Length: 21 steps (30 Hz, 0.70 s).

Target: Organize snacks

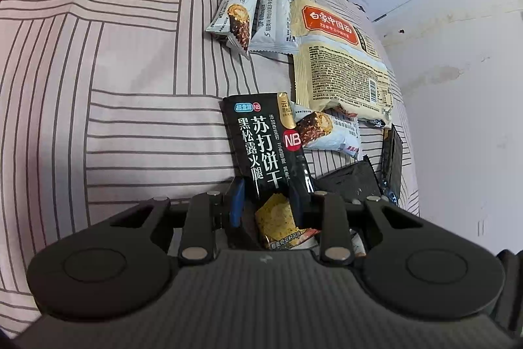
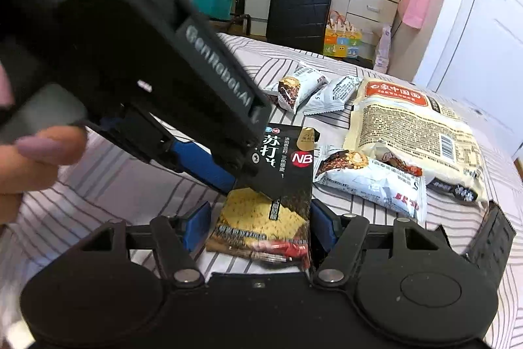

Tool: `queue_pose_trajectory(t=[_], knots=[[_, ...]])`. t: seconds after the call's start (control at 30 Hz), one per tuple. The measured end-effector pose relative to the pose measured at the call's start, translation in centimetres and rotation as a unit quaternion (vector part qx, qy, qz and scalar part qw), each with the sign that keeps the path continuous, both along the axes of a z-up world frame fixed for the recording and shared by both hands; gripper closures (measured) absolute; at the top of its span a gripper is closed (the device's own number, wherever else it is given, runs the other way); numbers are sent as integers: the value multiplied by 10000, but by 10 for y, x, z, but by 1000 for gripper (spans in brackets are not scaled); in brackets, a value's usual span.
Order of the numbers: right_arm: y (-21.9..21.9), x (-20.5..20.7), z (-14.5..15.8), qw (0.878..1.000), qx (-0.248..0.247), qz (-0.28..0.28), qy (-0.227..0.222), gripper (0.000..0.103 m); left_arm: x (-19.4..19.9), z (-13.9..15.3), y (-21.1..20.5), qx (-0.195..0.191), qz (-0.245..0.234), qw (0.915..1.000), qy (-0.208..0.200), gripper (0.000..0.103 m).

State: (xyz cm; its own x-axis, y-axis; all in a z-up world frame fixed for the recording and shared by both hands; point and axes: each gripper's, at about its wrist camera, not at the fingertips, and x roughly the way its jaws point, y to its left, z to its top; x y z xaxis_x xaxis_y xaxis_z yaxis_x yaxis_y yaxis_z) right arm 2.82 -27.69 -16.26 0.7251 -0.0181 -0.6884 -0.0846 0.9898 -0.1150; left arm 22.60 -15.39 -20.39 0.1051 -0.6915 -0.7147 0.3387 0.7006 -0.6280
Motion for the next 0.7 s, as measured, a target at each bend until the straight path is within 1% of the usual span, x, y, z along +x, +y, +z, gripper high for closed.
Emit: queue_pose_trajectory(t=[0.03, 0.07, 0.13, 0.27, 0.47, 0.6, 0.7], knots=[[2, 1, -1, 10000, -70, -38, -49, 40, -1, 0, -1, 25, 6, 10000, -27, 75], [3, 3, 0, 9999, -108, -89, -41, 42, -2, 2, -1, 49, 16, 9999, -94, 75], [3, 3, 4, 9998, -84, -176, -10, 44, -5, 6, -2, 50, -39, 9998, -196, 76], [7, -3, 16, 9996, -178, -221, -48, 44, -10, 20, 0, 37, -114, 9996, -244, 75], [13, -14, 34, 9998, -102, -173, -73, 44, -28, 43, 8, 169, -225, 9981, -557, 74], [19, -27, 43, 9998, -71, -127, -158, 44, -35, 57, 20, 217, -275, 9981, -510, 73], [26, -36, 52, 9999, 43, -92, -91, 44, -44, 67, 28, 363, -342, 9976, -481, 73]])
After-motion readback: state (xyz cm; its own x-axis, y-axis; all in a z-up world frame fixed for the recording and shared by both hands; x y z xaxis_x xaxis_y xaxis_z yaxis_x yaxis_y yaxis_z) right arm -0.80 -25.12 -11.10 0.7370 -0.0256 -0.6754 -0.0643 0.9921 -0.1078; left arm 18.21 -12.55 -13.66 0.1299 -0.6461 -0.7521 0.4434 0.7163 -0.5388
